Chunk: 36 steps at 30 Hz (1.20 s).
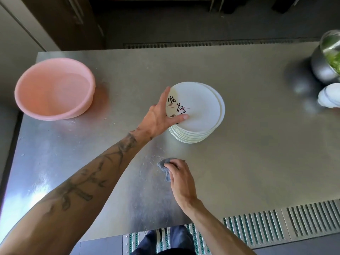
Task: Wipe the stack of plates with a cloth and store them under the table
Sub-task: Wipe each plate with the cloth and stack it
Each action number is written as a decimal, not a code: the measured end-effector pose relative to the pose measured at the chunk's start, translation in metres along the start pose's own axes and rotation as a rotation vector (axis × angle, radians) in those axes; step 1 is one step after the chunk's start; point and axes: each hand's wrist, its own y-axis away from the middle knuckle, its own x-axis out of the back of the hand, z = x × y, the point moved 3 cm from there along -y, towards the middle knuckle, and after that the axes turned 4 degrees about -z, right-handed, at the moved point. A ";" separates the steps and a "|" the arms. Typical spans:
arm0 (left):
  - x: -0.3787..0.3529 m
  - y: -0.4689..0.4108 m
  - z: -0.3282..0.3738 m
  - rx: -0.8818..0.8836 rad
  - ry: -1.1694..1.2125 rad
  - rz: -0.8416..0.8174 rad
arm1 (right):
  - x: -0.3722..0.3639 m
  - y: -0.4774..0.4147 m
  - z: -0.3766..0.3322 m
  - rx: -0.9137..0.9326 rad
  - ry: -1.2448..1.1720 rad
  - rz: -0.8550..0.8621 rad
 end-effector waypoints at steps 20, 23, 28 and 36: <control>0.001 -0.008 0.011 -0.087 -0.246 -0.098 | -0.006 -0.004 -0.004 0.028 -0.033 -0.027; 0.008 0.006 0.003 -0.077 -0.206 -0.065 | -0.011 -0.007 -0.013 0.043 -0.036 -0.026; 0.024 0.053 -0.046 0.035 -0.150 0.040 | -0.029 -0.019 -0.049 0.100 -0.073 -0.067; 0.034 0.103 -0.099 0.099 -0.195 0.053 | -0.072 -0.041 -0.109 0.146 -0.108 -0.116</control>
